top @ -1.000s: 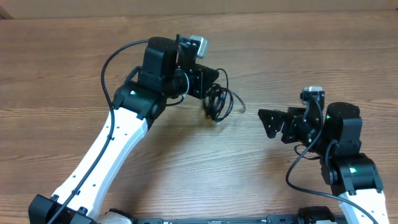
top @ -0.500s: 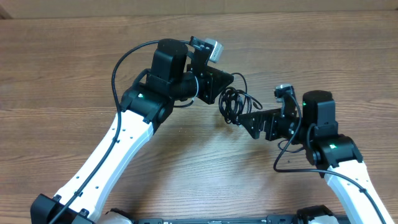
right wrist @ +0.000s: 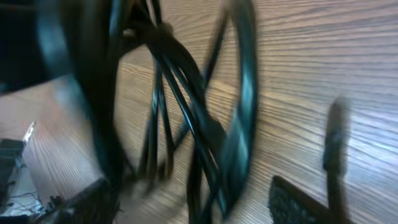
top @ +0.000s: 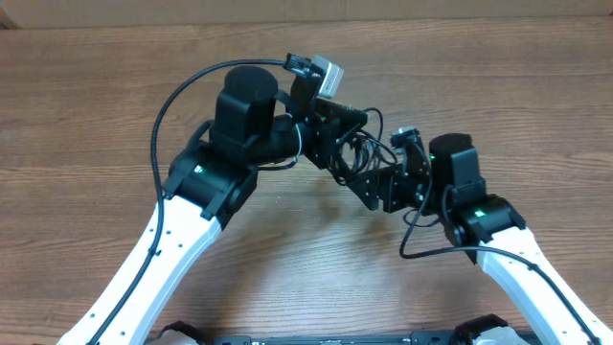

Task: Untangle cables
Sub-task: 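Lift the cable with the left gripper and grasp it with the right gripper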

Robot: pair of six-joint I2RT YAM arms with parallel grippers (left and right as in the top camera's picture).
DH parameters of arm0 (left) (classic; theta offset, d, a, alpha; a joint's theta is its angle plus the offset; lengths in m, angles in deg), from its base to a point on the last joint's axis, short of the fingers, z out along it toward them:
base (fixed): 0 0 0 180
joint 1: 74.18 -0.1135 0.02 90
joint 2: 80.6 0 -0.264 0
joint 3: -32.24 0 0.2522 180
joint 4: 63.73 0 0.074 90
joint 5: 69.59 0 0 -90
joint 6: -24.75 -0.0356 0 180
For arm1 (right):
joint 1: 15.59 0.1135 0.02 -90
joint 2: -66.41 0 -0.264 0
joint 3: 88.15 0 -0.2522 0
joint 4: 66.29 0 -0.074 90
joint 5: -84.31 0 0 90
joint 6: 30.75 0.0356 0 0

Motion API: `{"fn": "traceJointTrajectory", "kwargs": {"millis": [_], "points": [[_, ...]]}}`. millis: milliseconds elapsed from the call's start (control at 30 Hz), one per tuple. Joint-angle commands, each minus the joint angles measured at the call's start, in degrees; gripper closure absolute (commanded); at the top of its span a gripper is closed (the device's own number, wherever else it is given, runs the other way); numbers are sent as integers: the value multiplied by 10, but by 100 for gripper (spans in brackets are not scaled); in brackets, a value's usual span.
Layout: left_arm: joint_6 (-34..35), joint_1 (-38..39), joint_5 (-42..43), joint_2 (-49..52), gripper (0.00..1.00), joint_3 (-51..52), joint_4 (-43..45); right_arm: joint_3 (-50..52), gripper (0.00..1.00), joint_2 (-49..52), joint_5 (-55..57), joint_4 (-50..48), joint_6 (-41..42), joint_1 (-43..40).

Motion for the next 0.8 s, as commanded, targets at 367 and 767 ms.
{"fn": "traceJointTrajectory", "kwargs": {"millis": [367, 767], "points": [[-7, 5, -193, -5, 96, -8, -140, -17, 96, 0, 37, -1, 24, 12], [-7, 5, -330, 25, 67, -6, -268, -17, 96, -1, 40, 52, 20, 12]]}}
